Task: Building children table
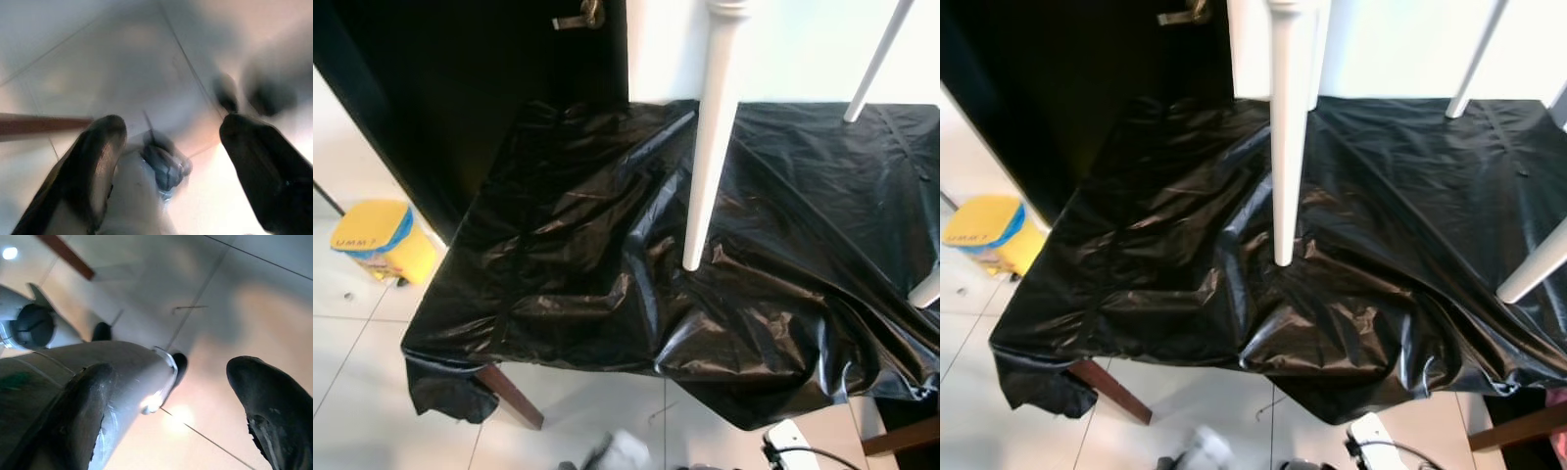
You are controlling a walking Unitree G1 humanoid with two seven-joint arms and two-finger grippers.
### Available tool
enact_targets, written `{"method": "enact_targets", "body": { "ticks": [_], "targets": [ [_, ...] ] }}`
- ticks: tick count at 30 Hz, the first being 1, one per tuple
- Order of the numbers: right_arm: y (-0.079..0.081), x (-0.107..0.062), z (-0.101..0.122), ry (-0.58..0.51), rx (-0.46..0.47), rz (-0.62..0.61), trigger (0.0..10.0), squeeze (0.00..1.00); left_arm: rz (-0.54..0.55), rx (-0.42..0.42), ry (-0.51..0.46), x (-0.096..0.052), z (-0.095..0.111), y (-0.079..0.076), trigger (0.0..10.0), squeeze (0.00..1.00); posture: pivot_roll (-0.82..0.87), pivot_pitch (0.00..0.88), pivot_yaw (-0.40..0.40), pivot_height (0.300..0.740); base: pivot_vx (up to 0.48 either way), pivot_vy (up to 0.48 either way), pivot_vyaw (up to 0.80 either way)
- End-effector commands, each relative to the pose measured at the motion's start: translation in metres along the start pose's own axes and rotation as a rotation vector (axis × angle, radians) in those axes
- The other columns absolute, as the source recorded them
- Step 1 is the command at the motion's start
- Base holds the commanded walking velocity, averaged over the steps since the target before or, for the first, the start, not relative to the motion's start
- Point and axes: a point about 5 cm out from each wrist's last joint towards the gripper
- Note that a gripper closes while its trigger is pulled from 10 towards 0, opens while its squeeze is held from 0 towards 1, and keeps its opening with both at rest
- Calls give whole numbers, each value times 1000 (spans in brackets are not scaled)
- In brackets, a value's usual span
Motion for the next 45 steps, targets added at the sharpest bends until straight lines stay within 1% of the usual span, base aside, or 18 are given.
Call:
{"method": "enact_targets", "body": {
  "ticks": [1,7,9,12,24,26,27,30,31,32,36,38,39,40,42,43,44,45],
  "targets": [
    [9,0,-11,49,57,-43,10000,0,-65,-216,-69,-13,25,-61,10000,0,-33,139,45,740,0,0,0],
    [-3,8,-1,37,232,-316,10000,0,117,-287,-96,19,28,-72,10000,0,-45,141,43,740,0,0,0],
    [-3,16,7,37,241,-332,10000,0,237,-280,-48,15,3,113,10000,0,-51,133,40,740,0,0,0],
    [-2,22,17,21,220,-328,10000,0,299,-283,48,-16,-23,204,10000,0,-47,131,40,740,0,0,0],
    [2,29,16,103,263,-392,10000,0,393,-347,229,-6,-55,186,10000,0,-36,132,16,740,0,0,0],
    [3,30,16,117,273,-396,10000,0,405,-377,199,-6,-50,192,10000,1000,-31,132,10,740,0,0,0],
    [5,30,15,131,285,-391,10000,1000,402,-372,187,-5,-46,195,10000,1000,-28,132,11,740,0,0,0],
    [10,32,14,150,299,-394,10000,1000,388,-362,193,-1,-44,192,10000,1000,-25,136,16,740,0,0,0],
    [13,34,15,154,314,-387,706,988,366,-348,196,3,-42,187,1098,875,-29,138,23,740,0,0,0],
    [16,35,15,151,330,-384,0,0,337,-349,184,6,-40,182,0,0,-33,141,27,740,0,0,0],
    [23,38,17,161,331,-369,0,0,297,-317,216,14,-39,169,0,0,-46,142,35,740,0,0,0],
    [27,40,16,169,349,-364,0,0,285,-326,213,17,-38,163,10000,0,-44,130,34,740,0,0,0],
    [28,40,17,171,349,-364,0,0,283,-331,211,18,-37,162,9647,0,-44,122,35,740,0,0,0],
    [29,41,17,174,337,-360,0,0,268,-331,203,19,-37,159,0,0,-43,113,34,740,0,0,0],
    [30,41,18,180,327,-352,10000,0,269,-308,227,19,-38,158,0,0,-37,97,30,740,0,0,0],
    [30,41,18,178,328,-350,10000,0,270,-304,231,19,-38,158,0,0,-37,97,30,740,0,0,0],
    [32,42,18,183,311,-339,0,0,261,-301,229,20,-38,157,902,0,-36,87,25,740,0,0,0],
    [33,43,18,199,300,-334,10000,0,251,-308,227,20,-38,156,10000,0,-36,80,20,740,0,0,0]
  ]
}}
Point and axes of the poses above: a point about 5 cm out from each wrist's last joint towards the gripper, its own x axis pointing out of the wrist towards the gripper, its own z axis along the axis of the wrist's last joint, y = z × x, and after that the axes turned 9 degrees about -x, right-handed
